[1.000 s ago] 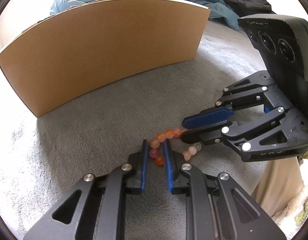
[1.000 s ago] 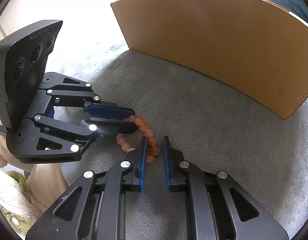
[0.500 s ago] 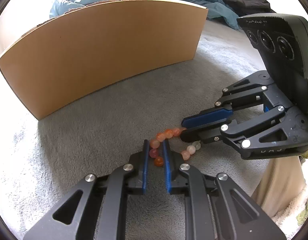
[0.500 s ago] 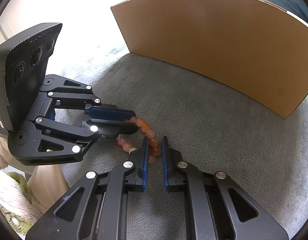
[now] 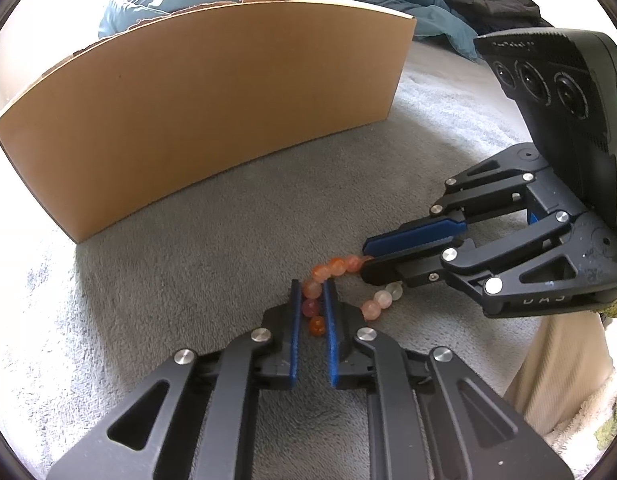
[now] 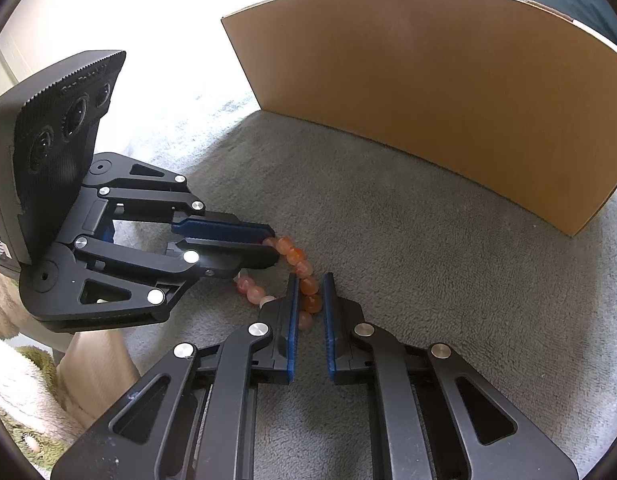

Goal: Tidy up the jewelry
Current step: 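Close the left gripper on the bracelet while the right closes on its beads, then lift the beaded bracelet with both grippers and carry it over the box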

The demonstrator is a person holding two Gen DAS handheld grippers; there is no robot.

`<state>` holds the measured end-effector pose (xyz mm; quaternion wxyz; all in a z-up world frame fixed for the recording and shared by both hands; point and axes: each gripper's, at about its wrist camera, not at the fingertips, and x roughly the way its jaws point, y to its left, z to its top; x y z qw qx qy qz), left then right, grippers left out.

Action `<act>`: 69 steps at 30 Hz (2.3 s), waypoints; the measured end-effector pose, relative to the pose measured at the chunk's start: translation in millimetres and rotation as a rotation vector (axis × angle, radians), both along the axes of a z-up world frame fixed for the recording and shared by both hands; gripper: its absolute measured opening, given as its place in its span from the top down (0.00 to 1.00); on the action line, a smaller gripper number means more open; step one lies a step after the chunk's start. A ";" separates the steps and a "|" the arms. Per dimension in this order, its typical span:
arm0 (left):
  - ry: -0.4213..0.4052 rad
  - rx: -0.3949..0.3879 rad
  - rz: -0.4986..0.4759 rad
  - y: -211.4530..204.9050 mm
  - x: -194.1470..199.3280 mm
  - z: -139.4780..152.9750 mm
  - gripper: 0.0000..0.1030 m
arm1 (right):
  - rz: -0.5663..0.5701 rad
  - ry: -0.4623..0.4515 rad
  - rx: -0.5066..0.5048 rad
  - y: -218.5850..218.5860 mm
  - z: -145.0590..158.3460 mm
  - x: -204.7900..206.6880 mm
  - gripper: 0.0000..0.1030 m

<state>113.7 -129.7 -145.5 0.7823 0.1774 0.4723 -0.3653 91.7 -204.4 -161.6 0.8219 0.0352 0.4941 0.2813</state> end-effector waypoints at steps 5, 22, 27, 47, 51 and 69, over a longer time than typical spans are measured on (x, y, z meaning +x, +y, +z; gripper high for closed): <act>-0.007 -0.006 0.000 2.6 -0.3 -0.3 0.91 | -0.001 -0.005 0.006 -1.5 1.4 -0.9 0.92; 0.047 -0.034 0.001 8.4 4.9 -2.0 0.91 | 0.012 0.008 0.000 -1.5 2.2 -0.5 0.90; 0.050 -0.034 -0.014 9.4 6.8 -3.7 0.91 | 0.015 0.008 -0.002 0.7 -0.4 0.6 0.90; -0.018 -0.059 0.029 13.2 -7.8 13.3 0.92 | -0.021 -0.060 0.031 -5.1 9.6 -11.2 0.92; -0.036 -0.075 0.049 20.0 -14.6 24.8 0.92 | -0.026 -0.101 0.006 -0.9 25.5 -21.8 0.92; -0.261 -0.178 0.075 38.9 -30.9 138.5 0.92 | -0.070 -0.366 -0.009 -13.0 148.4 -41.1 0.93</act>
